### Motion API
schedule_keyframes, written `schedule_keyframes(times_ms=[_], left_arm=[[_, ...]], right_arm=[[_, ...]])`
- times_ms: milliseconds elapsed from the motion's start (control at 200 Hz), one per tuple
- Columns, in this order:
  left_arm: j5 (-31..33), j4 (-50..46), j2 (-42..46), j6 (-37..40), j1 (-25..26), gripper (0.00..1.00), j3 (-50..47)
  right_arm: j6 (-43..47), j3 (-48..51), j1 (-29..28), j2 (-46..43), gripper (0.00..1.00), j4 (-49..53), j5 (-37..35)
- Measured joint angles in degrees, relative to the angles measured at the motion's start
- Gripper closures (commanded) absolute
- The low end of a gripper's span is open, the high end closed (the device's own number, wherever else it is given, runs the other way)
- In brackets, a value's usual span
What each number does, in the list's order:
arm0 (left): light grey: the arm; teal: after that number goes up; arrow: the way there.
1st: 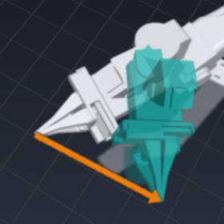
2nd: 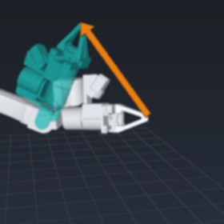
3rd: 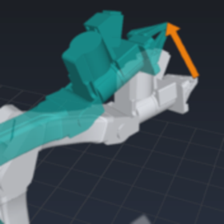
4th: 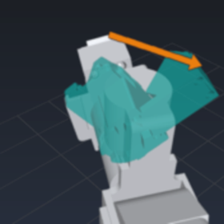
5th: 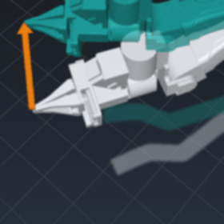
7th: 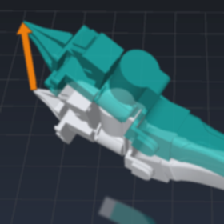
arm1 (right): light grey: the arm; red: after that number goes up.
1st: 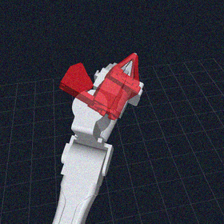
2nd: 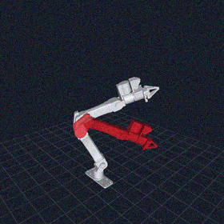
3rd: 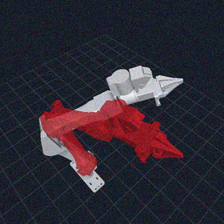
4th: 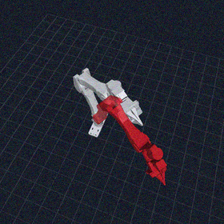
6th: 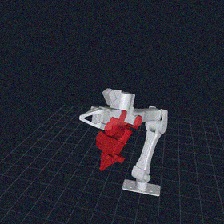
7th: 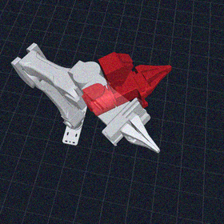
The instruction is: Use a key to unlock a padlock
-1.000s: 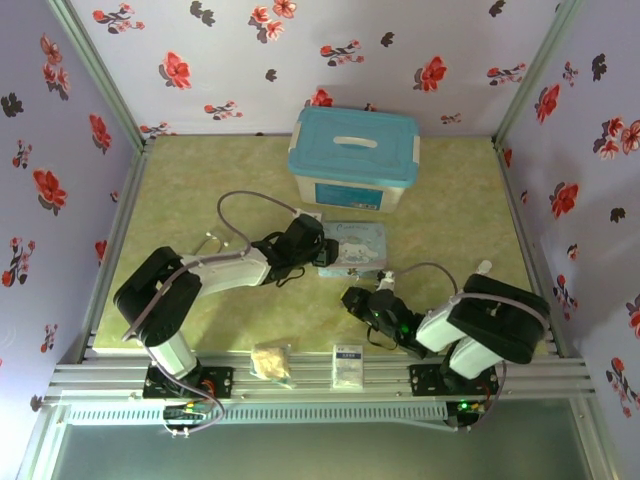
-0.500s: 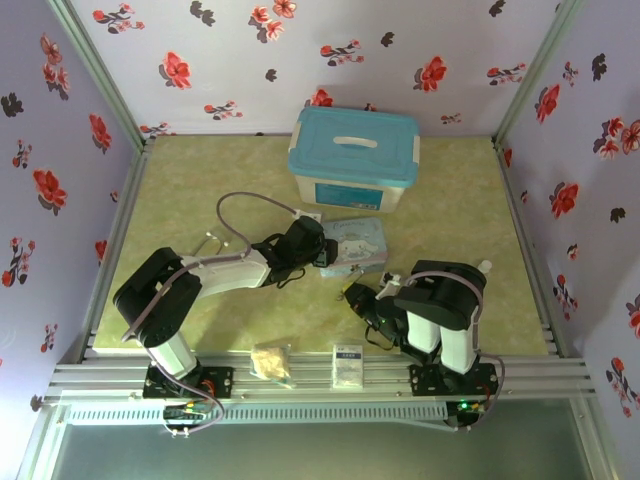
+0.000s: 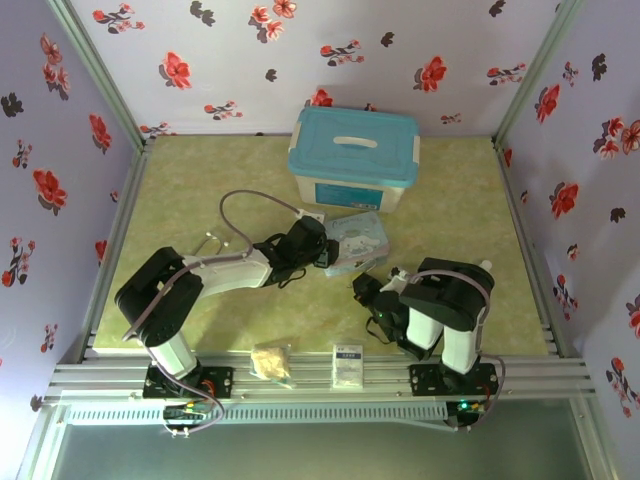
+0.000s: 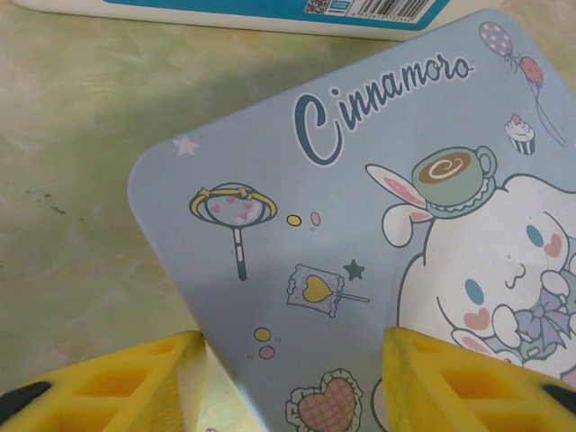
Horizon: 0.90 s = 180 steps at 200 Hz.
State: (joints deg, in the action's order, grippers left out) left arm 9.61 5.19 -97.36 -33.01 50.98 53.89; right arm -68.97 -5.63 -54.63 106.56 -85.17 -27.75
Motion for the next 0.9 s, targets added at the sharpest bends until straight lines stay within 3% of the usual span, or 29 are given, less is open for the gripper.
schedule_keyframes(times_ms=[500, 900], left_arm=[[0.52, 0.24, -0.07, 0.7, 0.52, 0.52, 0.04], [1.81, 0.22, -0.07, 1.79, 1.33, 0.53, 0.07]], right_arm=[[2.01, -0.07, 0.5, -1.95, 0.95, 3.28, -2.08], [-3.19, -0.17, 1.07, -3.26, 0.95, 5.11, -3.15]])
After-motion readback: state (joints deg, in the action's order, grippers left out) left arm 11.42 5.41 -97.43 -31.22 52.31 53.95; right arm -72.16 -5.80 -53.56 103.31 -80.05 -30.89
